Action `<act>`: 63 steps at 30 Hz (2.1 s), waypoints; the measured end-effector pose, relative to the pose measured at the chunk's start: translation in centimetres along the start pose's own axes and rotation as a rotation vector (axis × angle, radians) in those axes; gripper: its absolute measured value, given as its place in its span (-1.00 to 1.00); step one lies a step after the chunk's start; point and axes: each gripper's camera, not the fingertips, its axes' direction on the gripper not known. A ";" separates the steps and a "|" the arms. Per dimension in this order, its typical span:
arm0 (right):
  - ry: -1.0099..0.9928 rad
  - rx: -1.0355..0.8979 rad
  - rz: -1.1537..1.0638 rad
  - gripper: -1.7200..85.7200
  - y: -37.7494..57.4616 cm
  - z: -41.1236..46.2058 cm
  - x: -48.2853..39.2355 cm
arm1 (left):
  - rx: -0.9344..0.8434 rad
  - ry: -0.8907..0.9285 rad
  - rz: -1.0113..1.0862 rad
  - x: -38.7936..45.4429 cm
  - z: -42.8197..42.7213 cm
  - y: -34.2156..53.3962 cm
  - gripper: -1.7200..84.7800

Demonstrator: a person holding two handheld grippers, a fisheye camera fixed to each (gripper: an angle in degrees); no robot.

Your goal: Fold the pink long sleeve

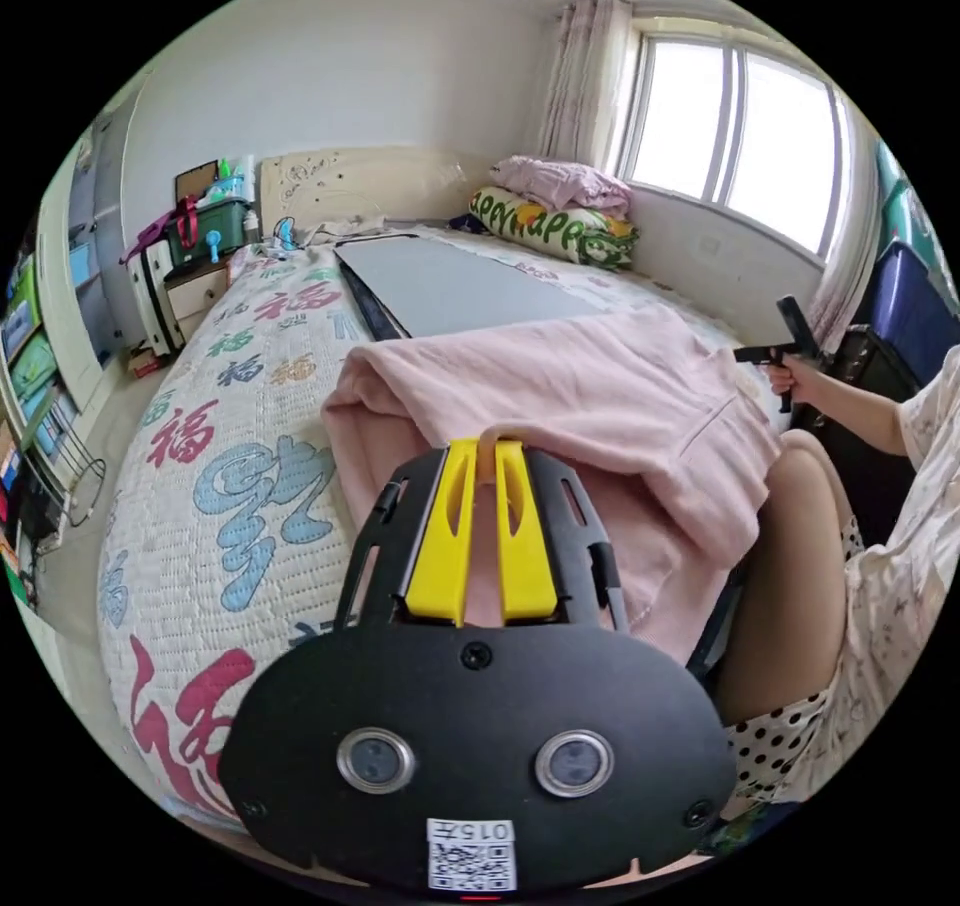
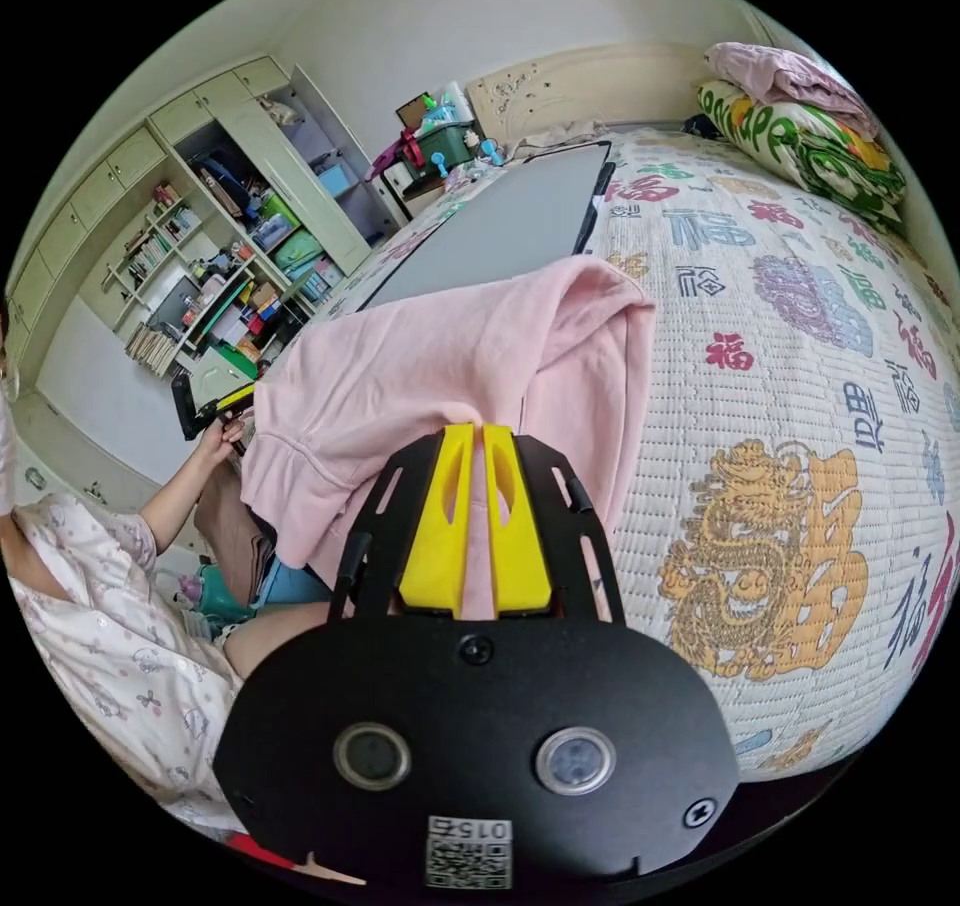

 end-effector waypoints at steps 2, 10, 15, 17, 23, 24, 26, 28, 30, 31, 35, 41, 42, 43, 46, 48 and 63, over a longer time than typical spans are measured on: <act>0.035 -0.022 0.010 -0.88 -0.5 -1.7 1.3 | -0.034 -0.043 -0.037 0.8 -0.4 0.3 -0.90; -0.202 0.048 0.167 -0.76 2.8 -12.4 8.8 | 0.013 -0.030 -0.289 3.8 -5.5 4.7 -0.79; -0.330 -0.054 0.192 -0.66 3.2 -10.4 10.3 | 0.075 0.282 -0.439 8.1 -3.6 9.2 -0.71; -0.337 -0.138 0.173 -0.65 2.6 -8.5 11.1 | 0.041 0.344 -0.436 9.5 -1.6 9.6 -0.69; -0.324 -0.272 0.076 -0.70 2.0 -6.9 15.3 | -0.075 0.369 -0.344 13.2 1.6 9.7 -0.70; -0.362 -0.296 0.069 -0.72 2.2 -6.7 16.4 | -0.066 0.360 -0.346 13.2 1.6 9.8 -0.71; -0.370 -0.325 0.062 -0.76 3.0 -5.9 17.6 | -0.045 0.389 -0.361 12.9 1.7 10.0 -0.77; -0.330 -0.330 0.049 -0.86 4.6 -5.4 19.5 | -0.019 0.413 -0.380 12.4 1.4 10.4 -0.84; -0.335 -0.296 0.054 -0.90 5.9 -6.5 21.3 | 0.007 0.425 -0.381 11.9 0.5 10.6 -0.91; -0.339 -0.267 0.057 -0.91 6.8 -7.8 22.5 | 0.022 0.420 -0.368 11.8 -0.5 10.7 -0.92; -0.346 -0.216 0.038 -0.93 10.4 -10.7 25.1 | 0.030 0.443 -0.288 12.8 -3.6 10.4 -0.94; -0.149 -0.283 -0.026 -0.93 17.2 -5.5 28.3 | -0.094 0.316 -0.186 15.2 -0.6 12.2 -0.94; -0.131 -0.286 -0.022 -0.93 18.3 -4.2 29.1 | -0.098 0.312 -0.201 15.0 -0.2 12.5 -0.94; -0.115 -0.290 -0.020 -0.92 19.3 -3.1 29.8 | -0.099 0.326 -0.239 14.2 0.4 13.0 -0.94; -0.085 -0.300 -0.039 -0.89 21.9 -1.7 31.4 | -0.105 0.390 -0.270 11.8 0.0 13.4 -0.93; -0.046 -0.301 -0.057 -0.87 23.7 -1.7 32.3 | -0.049 0.404 -0.266 9.3 -2.1 13.7 -0.93; -0.088 -0.043 -0.680 -0.70 26.8 15.1 12.7 | 0.181 0.211 -0.639 -22.7 2.3 2.5 -0.64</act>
